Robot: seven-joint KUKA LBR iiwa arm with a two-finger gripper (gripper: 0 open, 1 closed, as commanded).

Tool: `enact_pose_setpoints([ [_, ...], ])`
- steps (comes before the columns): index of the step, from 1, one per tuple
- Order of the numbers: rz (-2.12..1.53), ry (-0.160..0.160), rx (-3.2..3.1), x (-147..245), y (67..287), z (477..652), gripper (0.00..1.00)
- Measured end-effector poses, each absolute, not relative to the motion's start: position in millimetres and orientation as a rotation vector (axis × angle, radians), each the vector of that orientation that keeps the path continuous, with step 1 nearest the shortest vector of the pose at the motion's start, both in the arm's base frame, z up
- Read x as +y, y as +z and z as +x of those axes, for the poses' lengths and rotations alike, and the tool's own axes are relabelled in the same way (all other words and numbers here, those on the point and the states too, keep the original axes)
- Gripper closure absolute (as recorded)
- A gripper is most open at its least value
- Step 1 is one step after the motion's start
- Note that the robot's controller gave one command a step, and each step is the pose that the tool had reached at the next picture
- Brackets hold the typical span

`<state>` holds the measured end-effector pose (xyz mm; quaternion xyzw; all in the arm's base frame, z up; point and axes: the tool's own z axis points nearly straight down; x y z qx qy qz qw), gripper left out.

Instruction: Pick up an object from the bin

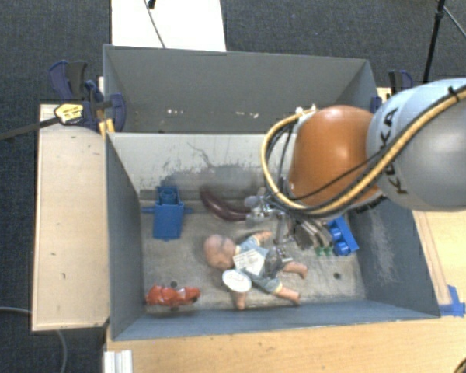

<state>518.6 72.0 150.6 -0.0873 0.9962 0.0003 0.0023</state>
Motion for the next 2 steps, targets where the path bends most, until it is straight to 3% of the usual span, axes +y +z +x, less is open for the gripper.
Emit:
enact_pose_setpoints([
  [1,-0.297,0.001,3.125,65.0,128.9,506.7,0.00],
  [2,-0.282,0.008,3.112,54.1,76.7,515.0,0.00],
])
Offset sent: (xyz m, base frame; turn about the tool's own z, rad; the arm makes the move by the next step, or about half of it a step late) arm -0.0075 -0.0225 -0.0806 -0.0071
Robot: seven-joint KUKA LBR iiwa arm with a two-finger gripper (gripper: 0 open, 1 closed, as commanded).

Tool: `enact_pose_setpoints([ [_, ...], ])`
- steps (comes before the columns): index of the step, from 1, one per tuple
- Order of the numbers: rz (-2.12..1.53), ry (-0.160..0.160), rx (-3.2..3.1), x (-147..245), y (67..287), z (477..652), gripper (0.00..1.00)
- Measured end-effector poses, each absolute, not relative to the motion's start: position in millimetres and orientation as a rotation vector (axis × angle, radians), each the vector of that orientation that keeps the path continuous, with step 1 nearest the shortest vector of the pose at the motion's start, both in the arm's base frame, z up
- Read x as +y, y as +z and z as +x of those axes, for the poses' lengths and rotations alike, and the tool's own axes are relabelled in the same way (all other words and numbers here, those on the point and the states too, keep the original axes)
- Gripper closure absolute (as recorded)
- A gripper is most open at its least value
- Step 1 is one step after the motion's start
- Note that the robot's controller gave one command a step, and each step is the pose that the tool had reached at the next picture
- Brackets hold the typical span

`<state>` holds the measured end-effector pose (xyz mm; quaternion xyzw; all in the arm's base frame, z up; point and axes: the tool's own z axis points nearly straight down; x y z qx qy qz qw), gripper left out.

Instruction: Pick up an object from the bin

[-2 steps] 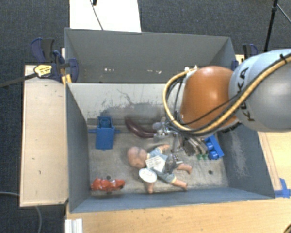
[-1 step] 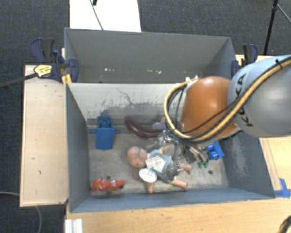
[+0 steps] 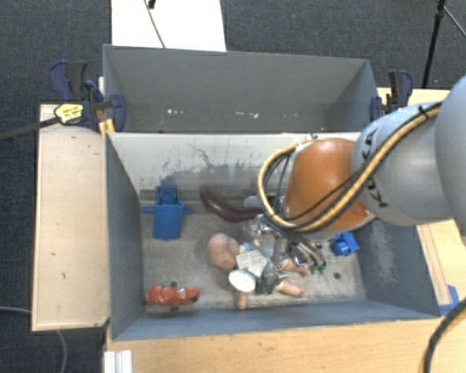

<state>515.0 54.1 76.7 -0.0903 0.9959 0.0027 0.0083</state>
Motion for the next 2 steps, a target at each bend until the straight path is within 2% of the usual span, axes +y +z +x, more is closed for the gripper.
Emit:
enact_pose_setpoints([
  [1,-0.298,0.011,3.093,52.0,69.0,520.4,1.00],
  [2,-0.300,0.010,3.094,52.0,69.5,520.1,1.00],
])
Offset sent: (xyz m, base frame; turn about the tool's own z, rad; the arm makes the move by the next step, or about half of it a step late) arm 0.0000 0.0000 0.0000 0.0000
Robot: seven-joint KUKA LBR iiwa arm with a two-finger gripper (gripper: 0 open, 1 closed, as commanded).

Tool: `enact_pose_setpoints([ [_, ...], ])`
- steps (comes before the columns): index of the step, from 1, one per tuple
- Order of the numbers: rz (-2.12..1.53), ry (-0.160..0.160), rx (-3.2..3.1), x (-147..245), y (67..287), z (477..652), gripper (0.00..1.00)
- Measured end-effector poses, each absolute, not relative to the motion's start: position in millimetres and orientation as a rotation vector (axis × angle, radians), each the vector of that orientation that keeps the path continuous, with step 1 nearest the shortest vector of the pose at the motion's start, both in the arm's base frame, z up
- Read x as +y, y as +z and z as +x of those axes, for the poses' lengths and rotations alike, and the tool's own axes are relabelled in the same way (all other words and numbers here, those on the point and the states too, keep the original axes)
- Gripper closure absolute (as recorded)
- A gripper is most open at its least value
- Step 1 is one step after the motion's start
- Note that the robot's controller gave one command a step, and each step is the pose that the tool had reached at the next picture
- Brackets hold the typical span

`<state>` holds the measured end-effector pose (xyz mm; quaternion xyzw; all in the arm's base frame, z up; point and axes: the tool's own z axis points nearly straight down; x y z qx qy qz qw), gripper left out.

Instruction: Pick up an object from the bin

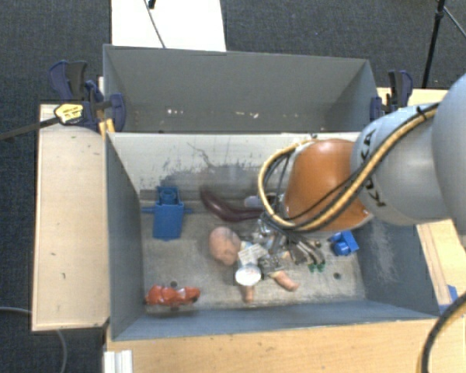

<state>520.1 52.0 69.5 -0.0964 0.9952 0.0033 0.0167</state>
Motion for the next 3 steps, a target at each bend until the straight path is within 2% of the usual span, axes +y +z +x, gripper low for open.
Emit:
enact_pose_setpoints([
  [1,-0.302,0.008,3.105,52.1,74.1,518.7,1.00],
  [3,-0.298,0.002,3.128,50.3,113.0,514.8,1.00],
])
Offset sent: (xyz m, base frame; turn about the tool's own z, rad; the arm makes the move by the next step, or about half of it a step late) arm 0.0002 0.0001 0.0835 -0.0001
